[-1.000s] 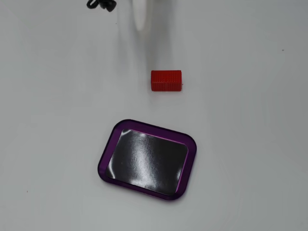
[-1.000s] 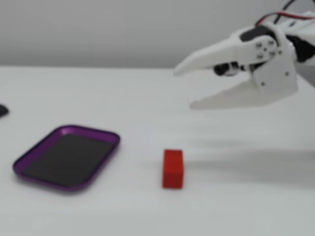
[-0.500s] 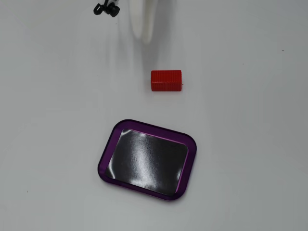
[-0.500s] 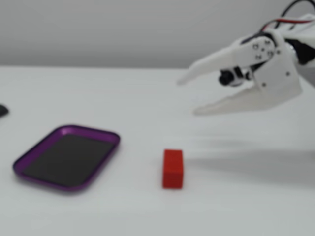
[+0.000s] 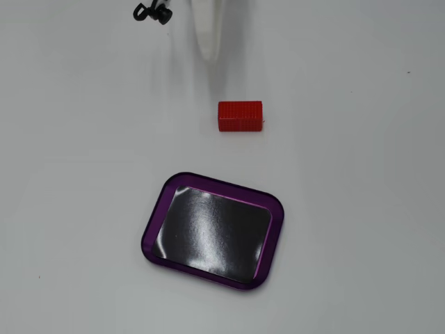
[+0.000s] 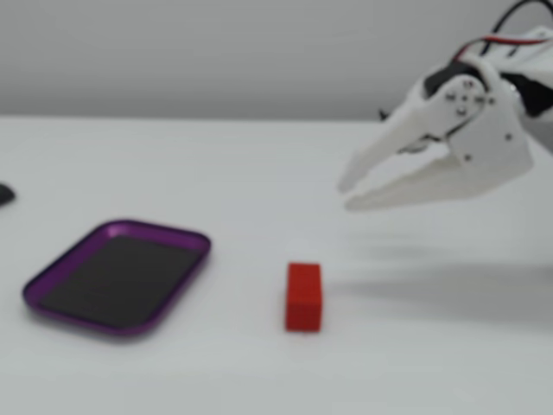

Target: Remove the cube from the box.

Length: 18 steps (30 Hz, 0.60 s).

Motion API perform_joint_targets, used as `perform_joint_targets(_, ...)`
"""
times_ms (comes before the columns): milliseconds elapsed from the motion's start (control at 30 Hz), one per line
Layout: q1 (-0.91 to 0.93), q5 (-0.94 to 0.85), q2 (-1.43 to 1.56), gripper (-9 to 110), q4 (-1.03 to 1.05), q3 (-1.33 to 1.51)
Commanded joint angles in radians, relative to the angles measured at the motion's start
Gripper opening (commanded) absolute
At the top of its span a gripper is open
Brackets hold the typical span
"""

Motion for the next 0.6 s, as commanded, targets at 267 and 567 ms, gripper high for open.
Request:
perform_joint_targets(267,0.008,-0.025,0.031,0,-0.011,0.002)
perform_joint_targets(567,0.008,-0.025,0.031,0,-0.011,0.002)
